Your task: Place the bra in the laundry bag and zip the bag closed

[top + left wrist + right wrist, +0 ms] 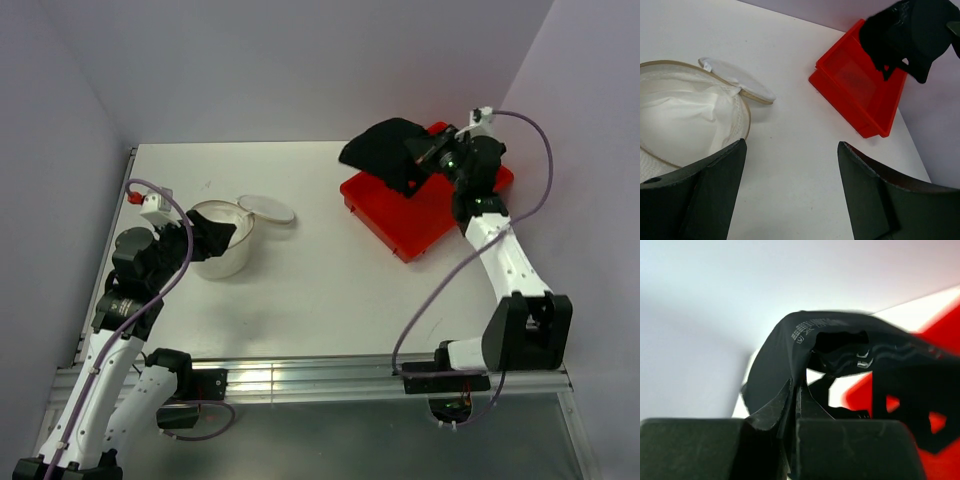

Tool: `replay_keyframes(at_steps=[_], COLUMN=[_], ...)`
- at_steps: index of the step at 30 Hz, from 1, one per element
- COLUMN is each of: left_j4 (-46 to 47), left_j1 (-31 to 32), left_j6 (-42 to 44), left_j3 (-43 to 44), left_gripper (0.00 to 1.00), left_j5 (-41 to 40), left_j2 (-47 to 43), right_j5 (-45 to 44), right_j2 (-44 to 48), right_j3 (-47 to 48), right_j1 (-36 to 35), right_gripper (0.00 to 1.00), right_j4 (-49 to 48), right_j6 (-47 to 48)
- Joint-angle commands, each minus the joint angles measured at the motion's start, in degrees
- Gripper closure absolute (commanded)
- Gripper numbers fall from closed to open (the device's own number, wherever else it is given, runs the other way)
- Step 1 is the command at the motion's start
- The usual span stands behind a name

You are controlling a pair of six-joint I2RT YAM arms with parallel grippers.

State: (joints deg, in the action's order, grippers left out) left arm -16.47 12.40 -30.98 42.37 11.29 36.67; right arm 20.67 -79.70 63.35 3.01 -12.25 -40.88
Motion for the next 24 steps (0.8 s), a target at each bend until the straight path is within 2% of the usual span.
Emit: replay_keyframes(at_steps=[1,5,9,10,11,13,14,15,20,24], left_j4=[4.8,6.7,8.1,8.4,8.7,9.0,9.1,8.7,8.6,9.1], left_j1=[0.4,0.9,1.0,1.0,1.0,1.2,1.8,2.3,8.1,12.1], left_j6=[-1.9,-3.6,-5.8,-6.0,-6.8,-7.3,-7.7,-7.9,-8.5,-10.2], left_j3=[-0.3,-0.2,-1.4,-1.7,-2.4,-3.0,-3.4,-3.6,-4.7,-6.2], left_gripper=[0.20,0.21,0.21,0.20,0.20,0.20,0.20,0.20,0.23,0.30], left_j5=[5.2,8.8,11.4,12.4,13.1,13.8,13.8,13.7,10.1,3.0], left_j2=[0.5,2.2,3.3,3.8,4.8,5.8,6.8,7.5,12.3,14.4], right_j5=[8.4,11.8,9.9,8.6,6.2,3.4,2.2,1.8,-1.5,-7.4], right_j2=[8.0,16.1,21.2,21.9,22.7,25.1,25.7,26.5,29.0,24.1], right_j3=[-4.0,-18.8,-30.9,-35.6,-37.8,-43.1,-44.3,-45.1,-42.3,-34.1], right_j1=[-6.9,-16.0,-25.7,-26.7,-27.4,-28.7,-28.8,-28.8,-30.0,-30.1], right_gripper=[1.00,1.00,1.00,0.97,0.84,0.65,0.55,0.39,0.36,0.37], right_j4=[1.3,-1.3,1.3,1.6,3.0,4.4,5.4,8.1,13.2,16.2], right_j6=[4.2,3.8,2.1,1.5,1.2,0.5,0.5,0.9,3.1,8.2])
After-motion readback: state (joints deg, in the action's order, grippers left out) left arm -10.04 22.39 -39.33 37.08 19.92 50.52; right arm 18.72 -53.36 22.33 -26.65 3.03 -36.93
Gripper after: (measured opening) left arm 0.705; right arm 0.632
